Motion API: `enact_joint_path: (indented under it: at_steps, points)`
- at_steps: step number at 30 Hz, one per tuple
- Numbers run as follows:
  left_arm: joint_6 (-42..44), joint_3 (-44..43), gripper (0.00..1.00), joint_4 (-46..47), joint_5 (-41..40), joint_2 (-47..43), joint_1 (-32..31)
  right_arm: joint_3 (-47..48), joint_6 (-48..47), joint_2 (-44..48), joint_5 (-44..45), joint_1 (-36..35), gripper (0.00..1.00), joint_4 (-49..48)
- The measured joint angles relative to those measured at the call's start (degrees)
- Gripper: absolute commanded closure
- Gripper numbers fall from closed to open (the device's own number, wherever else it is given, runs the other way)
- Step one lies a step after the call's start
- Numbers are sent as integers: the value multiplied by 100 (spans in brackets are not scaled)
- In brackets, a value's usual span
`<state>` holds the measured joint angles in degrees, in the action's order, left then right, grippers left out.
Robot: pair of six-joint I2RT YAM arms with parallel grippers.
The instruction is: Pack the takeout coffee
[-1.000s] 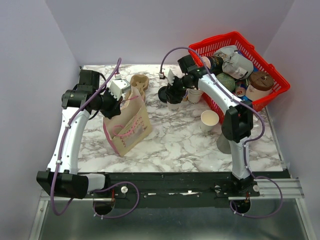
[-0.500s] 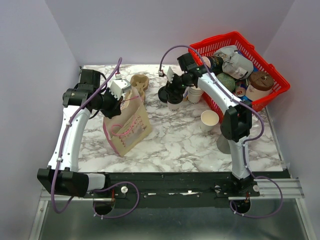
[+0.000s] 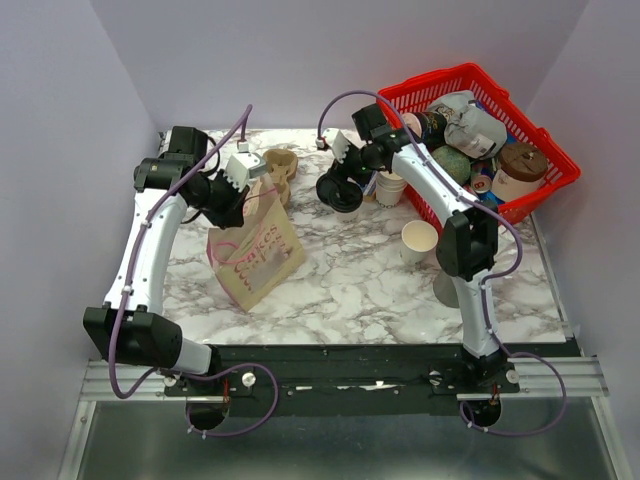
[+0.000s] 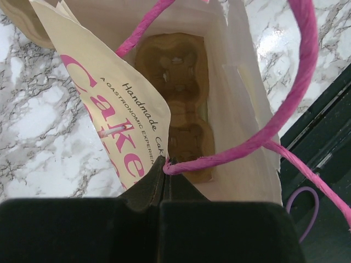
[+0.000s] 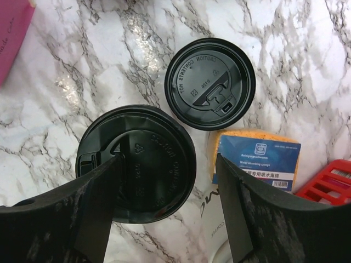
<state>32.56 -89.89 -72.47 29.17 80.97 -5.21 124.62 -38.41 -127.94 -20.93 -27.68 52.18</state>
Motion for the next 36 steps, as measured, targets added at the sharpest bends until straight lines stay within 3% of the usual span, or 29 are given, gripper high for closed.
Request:
enact_joint_path:
  at_steps: [18, 25, 30, 36]
  points:
    - [15, -424, 100, -243, 2, 160, 0, -61, 87, 184, -103, -48, 8, 133]
    - [-7, -415, 100, -240, 4, 149, 0, -197, 42, 297, -208, -79, 8, 177]
    - [-9, -415, 100, -245, 4, 138, 0, -208, -44, 304, -20, -153, 16, 166]
    - [-7, -415, 100, -245, 4, 131, 0, -699, -297, 579, 7, -319, 16, 221]
